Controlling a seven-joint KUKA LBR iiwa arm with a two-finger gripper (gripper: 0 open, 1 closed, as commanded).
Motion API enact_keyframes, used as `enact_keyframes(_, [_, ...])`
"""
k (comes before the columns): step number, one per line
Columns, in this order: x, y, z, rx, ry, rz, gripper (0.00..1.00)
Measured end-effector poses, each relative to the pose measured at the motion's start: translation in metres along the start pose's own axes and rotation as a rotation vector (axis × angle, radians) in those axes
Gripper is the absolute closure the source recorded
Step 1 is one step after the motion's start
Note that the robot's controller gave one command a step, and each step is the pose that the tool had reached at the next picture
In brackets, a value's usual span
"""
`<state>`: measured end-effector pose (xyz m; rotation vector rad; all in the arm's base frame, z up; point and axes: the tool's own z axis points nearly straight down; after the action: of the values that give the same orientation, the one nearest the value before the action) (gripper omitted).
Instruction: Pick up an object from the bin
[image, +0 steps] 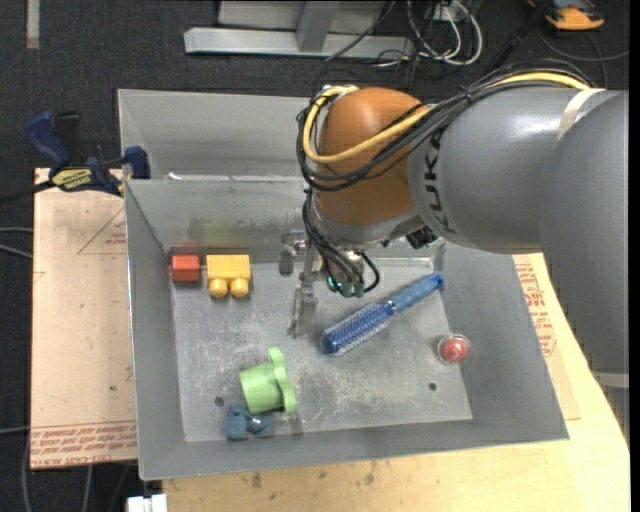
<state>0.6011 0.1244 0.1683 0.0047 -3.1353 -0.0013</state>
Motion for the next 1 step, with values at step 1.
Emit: enact_keyframes(1, [0.0689,0.0309,0.0996,0.000,-0.004,-0.367,0.00])
